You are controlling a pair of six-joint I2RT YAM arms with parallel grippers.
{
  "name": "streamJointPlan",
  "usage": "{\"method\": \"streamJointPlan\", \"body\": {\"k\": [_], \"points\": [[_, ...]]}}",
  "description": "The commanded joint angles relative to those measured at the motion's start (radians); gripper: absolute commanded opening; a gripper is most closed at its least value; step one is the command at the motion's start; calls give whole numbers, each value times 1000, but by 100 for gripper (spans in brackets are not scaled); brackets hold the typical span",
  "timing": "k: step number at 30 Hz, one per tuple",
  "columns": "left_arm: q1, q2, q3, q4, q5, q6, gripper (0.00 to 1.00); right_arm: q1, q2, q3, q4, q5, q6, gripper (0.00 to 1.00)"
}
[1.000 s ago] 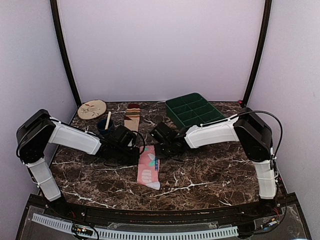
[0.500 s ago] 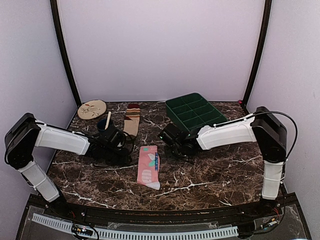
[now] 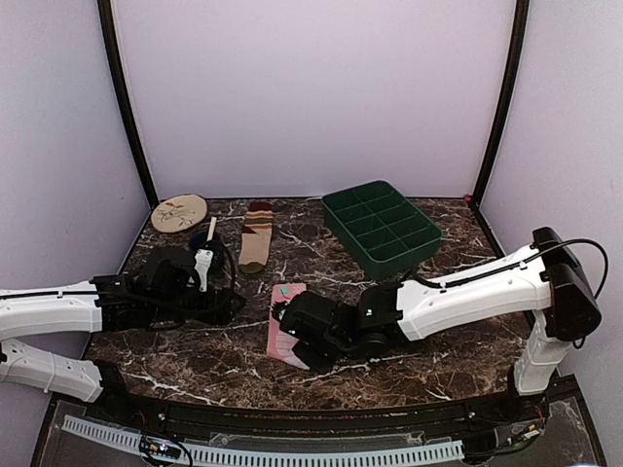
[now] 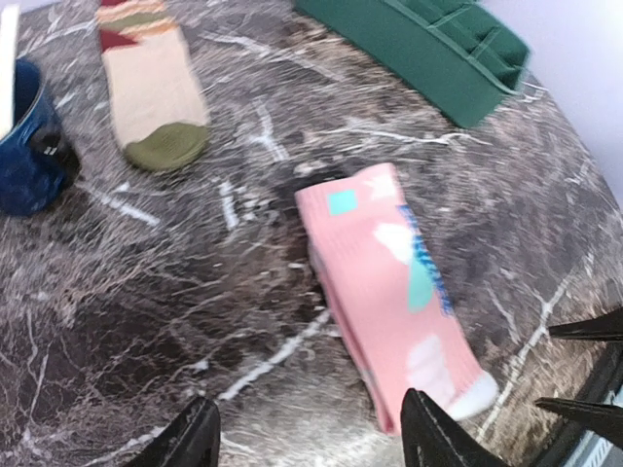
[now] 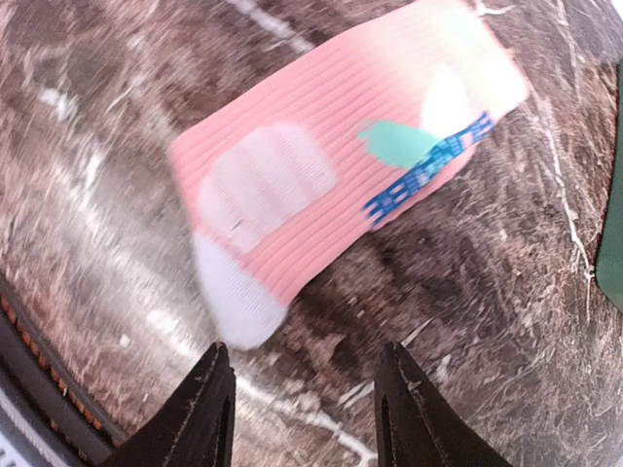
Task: Roll the socks
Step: Smooth out the sock at the center of the board, then pick up the sock.
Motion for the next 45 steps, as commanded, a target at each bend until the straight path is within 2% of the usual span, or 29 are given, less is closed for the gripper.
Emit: {"method": "streamJointPlan", "body": {"k": [1, 5, 13, 24, 45], "points": [[-98, -59, -26, -38, -104, 73, 65, 43, -33, 19, -67, -32, -32, 46], [-159, -66, -48, -37, -136, 39, 56, 89, -24, -1, -51, -76, -63, 46], [-237, -69, -89, -14, -200, 9, 55, 109, 45, 12, -25, -98, -141, 46], [-246, -81, -102, 0, -221, 1, 55, 77, 105, 19, 32, -68, -266, 47], [-246, -88, -103, 6, -252, -3, 55, 14, 167, 38, 61, -154, -404, 46]]}}
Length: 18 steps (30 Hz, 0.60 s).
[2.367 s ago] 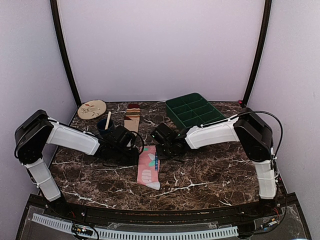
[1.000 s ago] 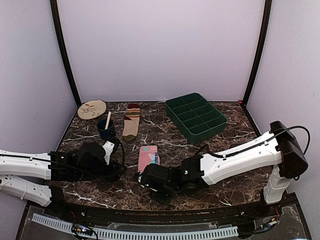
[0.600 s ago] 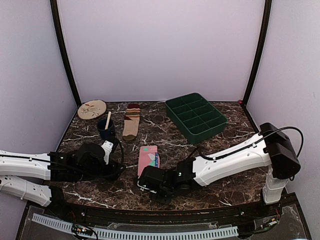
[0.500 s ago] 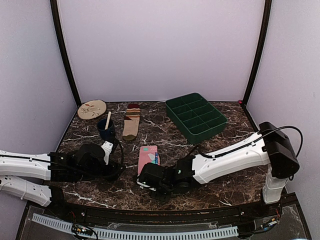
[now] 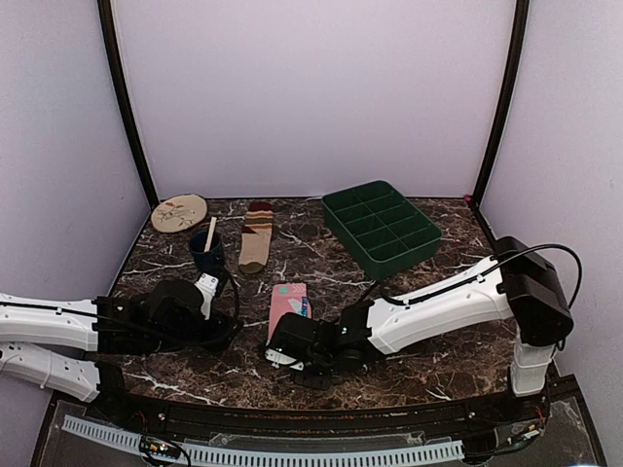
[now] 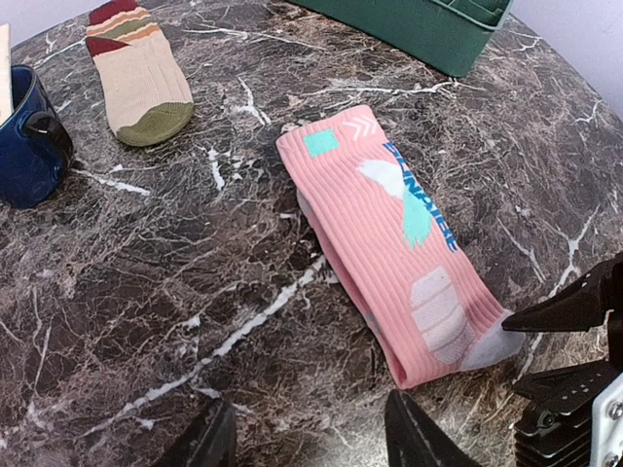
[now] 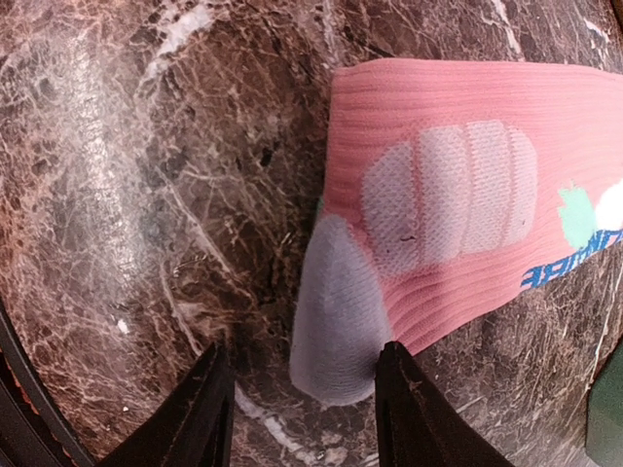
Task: Roll the socks
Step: Pick up the sock.
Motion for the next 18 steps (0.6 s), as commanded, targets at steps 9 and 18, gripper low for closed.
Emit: {"method": "streamJointPlan", "body": {"k": [9, 18], "points": [[-4, -11, -5, 19, -23, 9, 55, -37, 45, 24, 35, -45, -71, 44], [-4, 2, 0, 27, -27, 30, 55, -65, 67, 41, 16, -96, -106, 38]]}}
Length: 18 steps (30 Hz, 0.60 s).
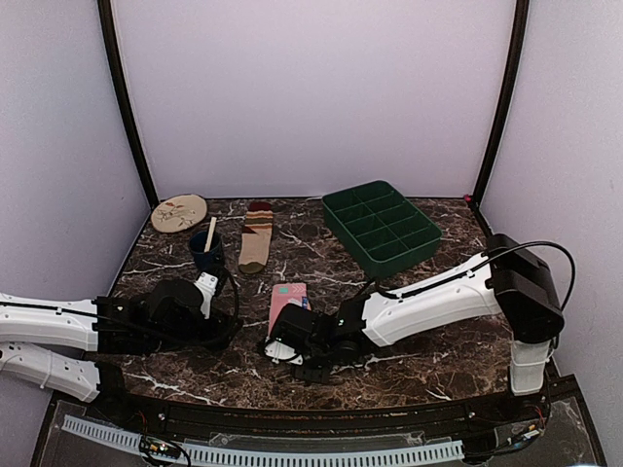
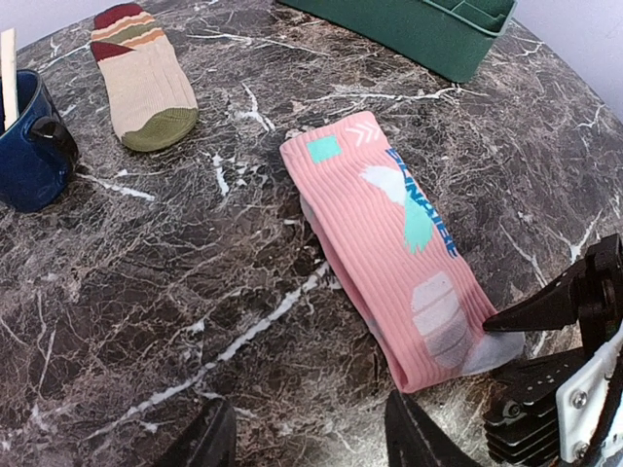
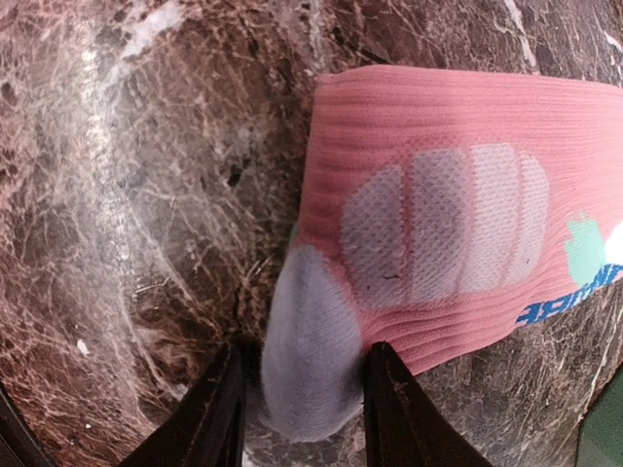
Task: Roll the socks
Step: Pick up the sock.
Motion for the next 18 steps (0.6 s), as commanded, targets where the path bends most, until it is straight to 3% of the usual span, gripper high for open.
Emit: {"method": "streamJointPlan", "body": {"k": [1, 10, 18], "points": [[-4, 3, 0, 22, -13, 22, 55, -22, 36, 30, -14, -57, -27, 35], [-4, 9, -1, 36, -19, 39, 55, -55, 55, 52, -69, -160, -21, 6], [-3, -13, -25, 69, -14, 56, 55, -83, 51, 79, -105, -302, 18, 0]]}}
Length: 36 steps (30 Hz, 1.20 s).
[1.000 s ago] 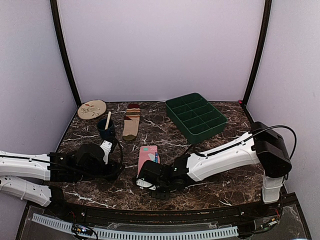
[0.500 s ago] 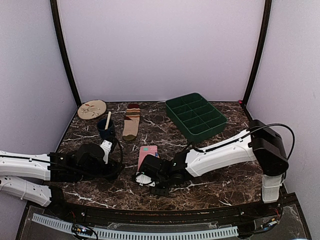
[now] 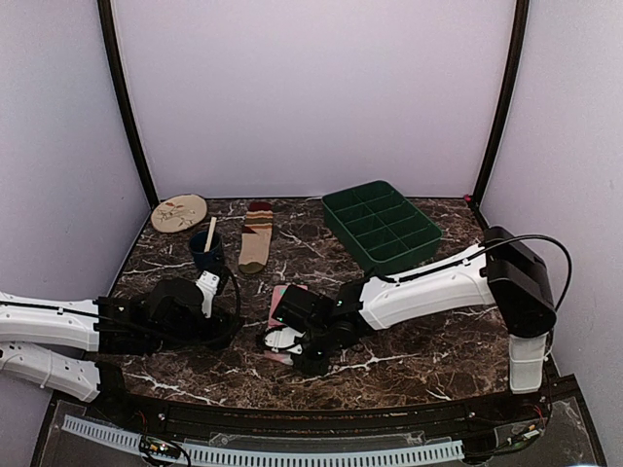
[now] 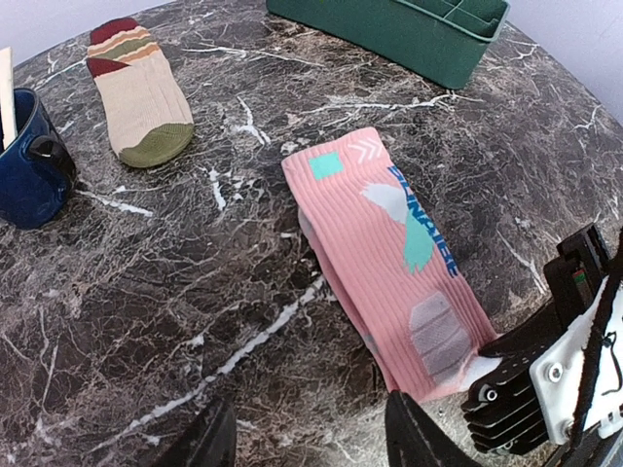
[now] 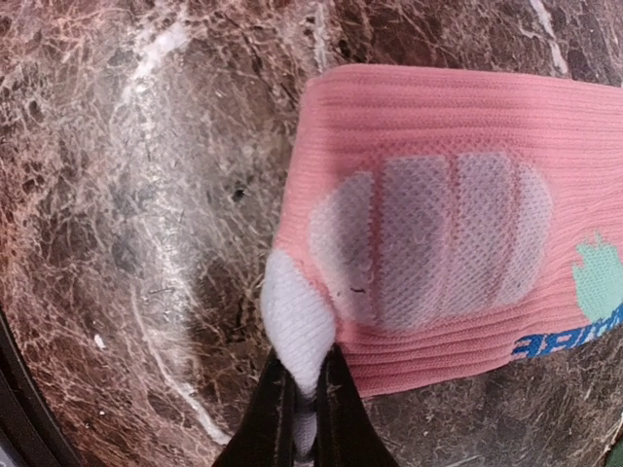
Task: Roll the socks
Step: Pick up the sock, then roll the sock at the center of the board.
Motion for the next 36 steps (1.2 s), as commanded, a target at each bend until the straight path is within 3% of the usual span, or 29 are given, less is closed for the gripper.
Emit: {"method": "streamJointPlan", "body": {"k": [1, 10, 17, 23, 36], "points": [[-4, -24, -28, 43, -5, 25, 55, -22, 28, 24, -55, -148, 38, 0], [-5, -59, -76, 124, 64, 80, 56, -101, 18, 76, -113, -370, 94, 0], [-44, -76, -112, 245, 167, 215, 59, -164, 42, 134, -194, -516, 99, 0], [-115, -7, -108, 315, 254, 342, 61, -216, 60, 159, -239, -603, 92, 0], [-193, 179, -44, 360, 278, 574, 61, -252, 107, 228, -329, -701, 68, 0]]}}
